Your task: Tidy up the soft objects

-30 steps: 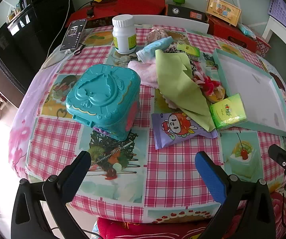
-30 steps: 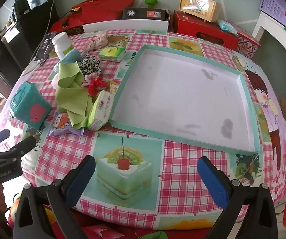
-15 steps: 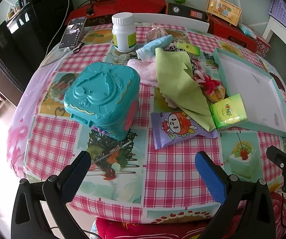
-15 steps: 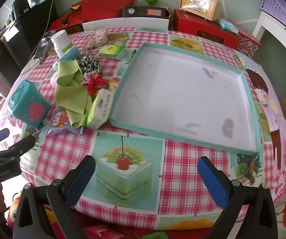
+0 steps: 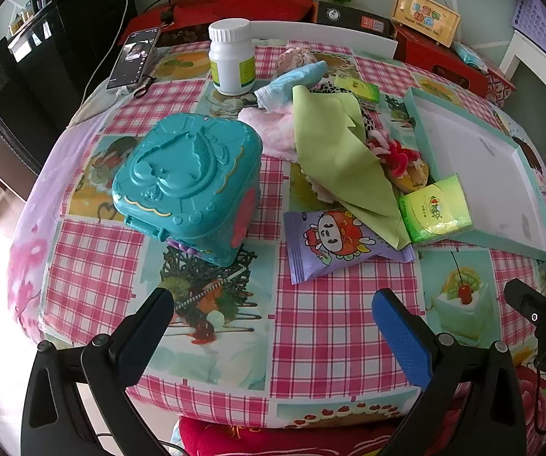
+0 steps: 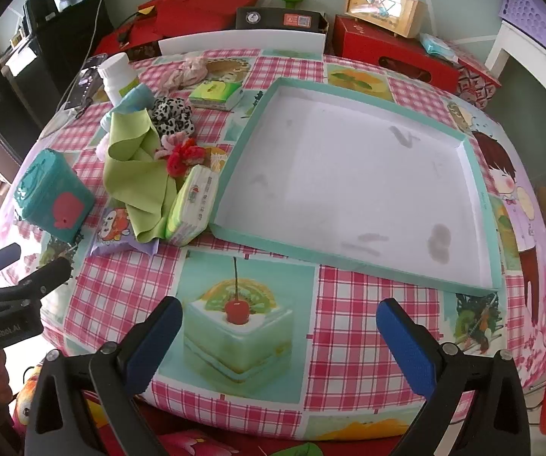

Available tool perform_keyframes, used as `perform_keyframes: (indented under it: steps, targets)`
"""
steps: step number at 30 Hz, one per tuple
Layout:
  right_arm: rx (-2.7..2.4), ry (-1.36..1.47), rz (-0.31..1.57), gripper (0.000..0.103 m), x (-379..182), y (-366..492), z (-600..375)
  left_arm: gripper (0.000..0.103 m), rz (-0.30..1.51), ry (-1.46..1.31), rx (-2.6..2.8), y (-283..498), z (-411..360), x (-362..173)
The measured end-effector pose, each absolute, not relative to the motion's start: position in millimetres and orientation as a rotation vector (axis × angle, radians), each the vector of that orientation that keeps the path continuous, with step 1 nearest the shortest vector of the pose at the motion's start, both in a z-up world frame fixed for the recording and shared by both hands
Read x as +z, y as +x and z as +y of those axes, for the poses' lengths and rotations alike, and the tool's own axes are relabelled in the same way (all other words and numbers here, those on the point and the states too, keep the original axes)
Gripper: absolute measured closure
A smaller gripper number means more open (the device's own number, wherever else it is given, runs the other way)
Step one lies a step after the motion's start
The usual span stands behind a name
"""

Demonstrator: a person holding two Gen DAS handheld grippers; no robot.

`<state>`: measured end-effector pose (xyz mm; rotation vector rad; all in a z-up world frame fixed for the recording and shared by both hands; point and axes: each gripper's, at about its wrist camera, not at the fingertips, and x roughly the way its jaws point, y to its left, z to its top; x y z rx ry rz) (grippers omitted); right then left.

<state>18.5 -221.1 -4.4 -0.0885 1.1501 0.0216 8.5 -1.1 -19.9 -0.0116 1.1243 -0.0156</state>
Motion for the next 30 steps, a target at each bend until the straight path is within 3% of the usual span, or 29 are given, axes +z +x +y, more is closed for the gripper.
perform_keyframes:
  steps: [30]
  targets:
    - [0.031,-0.110,1.173,0.000,-7.1,22.6,-217.1,0.000,1.128,-0.027,-0.027,14.4,-1.6,-20.7]
